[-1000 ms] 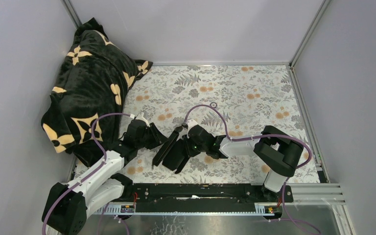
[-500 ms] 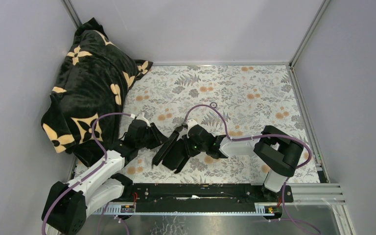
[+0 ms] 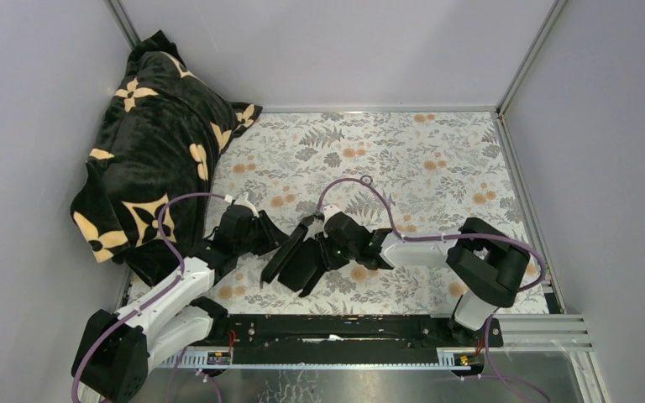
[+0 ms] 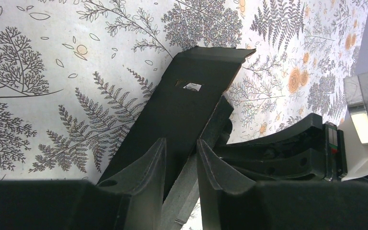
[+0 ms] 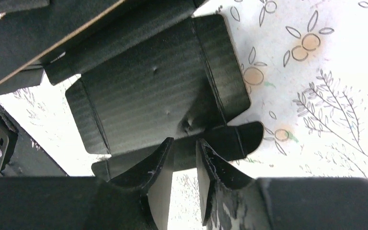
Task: Fold the paper box
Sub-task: Fold the paper box at the center of the board.
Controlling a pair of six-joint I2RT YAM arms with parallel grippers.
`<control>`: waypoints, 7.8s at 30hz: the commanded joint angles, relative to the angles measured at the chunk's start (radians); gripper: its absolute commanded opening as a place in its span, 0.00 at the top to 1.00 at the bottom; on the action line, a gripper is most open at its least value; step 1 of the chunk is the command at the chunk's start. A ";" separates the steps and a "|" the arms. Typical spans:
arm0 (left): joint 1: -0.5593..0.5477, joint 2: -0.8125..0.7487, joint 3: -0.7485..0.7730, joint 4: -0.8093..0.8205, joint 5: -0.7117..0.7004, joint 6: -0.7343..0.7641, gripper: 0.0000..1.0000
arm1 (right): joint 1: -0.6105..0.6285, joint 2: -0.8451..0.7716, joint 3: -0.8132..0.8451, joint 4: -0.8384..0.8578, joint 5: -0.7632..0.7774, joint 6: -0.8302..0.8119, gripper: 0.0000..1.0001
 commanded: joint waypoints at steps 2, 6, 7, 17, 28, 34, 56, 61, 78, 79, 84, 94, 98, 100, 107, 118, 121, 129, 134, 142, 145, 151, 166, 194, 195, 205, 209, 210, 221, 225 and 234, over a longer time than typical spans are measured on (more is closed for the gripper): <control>-0.002 0.029 -0.034 -0.068 -0.084 0.028 0.66 | -0.015 -0.096 0.043 -0.119 -0.005 -0.031 0.67; -0.001 0.033 -0.032 -0.067 -0.084 0.030 0.66 | -0.040 -0.158 0.056 -0.145 -0.021 -0.037 0.65; -0.002 0.034 -0.031 -0.066 -0.084 0.030 0.66 | -0.055 -0.173 0.057 -0.146 -0.028 -0.039 0.65; -0.002 0.045 -0.041 -0.057 -0.080 0.031 0.66 | -0.305 -0.108 0.186 -0.146 -0.190 -0.057 0.63; -0.001 0.053 -0.049 -0.057 -0.097 0.035 0.66 | -0.370 0.190 0.457 -0.162 -0.330 -0.044 0.62; -0.002 0.063 -0.060 -0.043 -0.106 0.034 0.66 | -0.375 0.289 0.505 -0.161 -0.374 -0.034 0.62; 0.001 0.086 -0.093 0.000 -0.121 0.011 0.65 | -0.375 0.348 0.539 -0.099 -0.500 -0.021 0.59; 0.004 0.085 -0.083 0.001 -0.121 0.004 0.65 | -0.376 0.361 0.544 -0.099 -0.519 -0.024 0.59; 0.060 0.108 -0.101 0.068 -0.074 -0.021 0.63 | -0.374 0.359 0.502 -0.099 -0.576 -0.039 0.60; 0.060 0.110 -0.101 0.069 -0.073 -0.021 0.63 | -0.376 0.361 0.501 -0.098 -0.578 -0.039 0.61; 0.061 0.108 -0.099 0.067 -0.070 -0.016 0.64 | -0.374 0.366 0.492 -0.078 -0.610 -0.043 0.62; 0.061 0.118 -0.106 0.075 -0.070 -0.013 0.64 | -0.374 0.382 0.468 -0.012 -0.705 -0.046 0.63; 0.061 0.123 -0.104 0.078 -0.066 -0.009 0.64 | -0.373 0.410 0.528 -0.062 -0.684 -0.062 0.55; 0.061 0.122 -0.106 0.081 -0.063 -0.008 0.64 | -0.374 0.432 0.563 -0.094 -0.673 -0.071 0.52; 0.061 0.125 -0.106 0.081 -0.063 -0.005 0.64 | -0.373 0.465 0.596 -0.087 -0.696 -0.057 0.52; 0.061 0.150 -0.097 0.096 -0.085 -0.010 0.64 | -0.373 0.395 0.487 -0.023 -0.732 -0.036 0.55; 0.062 0.155 -0.090 0.096 -0.088 -0.009 0.64 | -0.375 0.381 0.461 -0.007 -0.745 -0.032 0.55; 0.085 0.157 -0.089 0.096 -0.089 0.003 0.64 | -0.373 0.323 0.368 0.074 -0.780 -0.015 0.57; 0.103 0.161 -0.081 0.095 -0.084 0.012 0.64 | -0.374 0.302 0.333 0.089 -0.782 -0.017 0.57; 0.106 0.171 -0.087 0.109 -0.075 0.007 0.64 | -0.374 0.282 0.295 0.125 -0.806 -0.009 0.57; 0.106 0.171 -0.089 0.113 -0.069 0.007 0.64 | -0.374 0.280 0.290 0.130 -0.809 -0.010 0.57; 0.106 0.165 -0.089 0.108 -0.066 0.009 0.64 | -0.376 0.246 0.269 0.136 -0.752 -0.018 0.56; 0.111 0.088 0.020 -0.041 -0.122 0.070 0.65 | -0.391 0.098 0.330 -0.145 -0.484 -0.316 0.45; 0.114 0.068 0.054 -0.070 -0.021 0.069 0.65 | -0.392 0.292 0.386 0.019 -0.641 -0.404 0.44; 0.114 0.072 0.054 -0.068 -0.019 0.068 0.65 | -0.391 0.296 0.387 0.018 -0.648 -0.406 0.44; 0.115 0.087 0.053 -0.050 -0.013 0.071 0.65 | -0.386 0.315 0.386 0.027 -0.678 -0.404 0.56; 0.116 0.085 0.045 -0.044 -0.012 0.070 0.66 | -0.384 0.323 0.379 0.038 -0.686 -0.397 0.62; 0.115 0.084 0.042 -0.043 -0.012 0.069 0.66 | -0.384 0.324 0.377 0.040 -0.691 -0.396 0.65; 0.116 0.080 0.029 -0.033 -0.013 0.065 0.66 | -0.382 0.236 0.287 0.072 -0.575 -0.372 0.78; 0.116 0.074 0.040 -0.039 -0.016 0.068 0.65 | -0.382 0.147 0.263 -0.015 -0.428 -0.387 0.80; 0.117 0.055 0.067 -0.038 0.015 0.056 0.66 | -0.372 -0.024 0.196 -0.162 -0.203 -0.400 0.80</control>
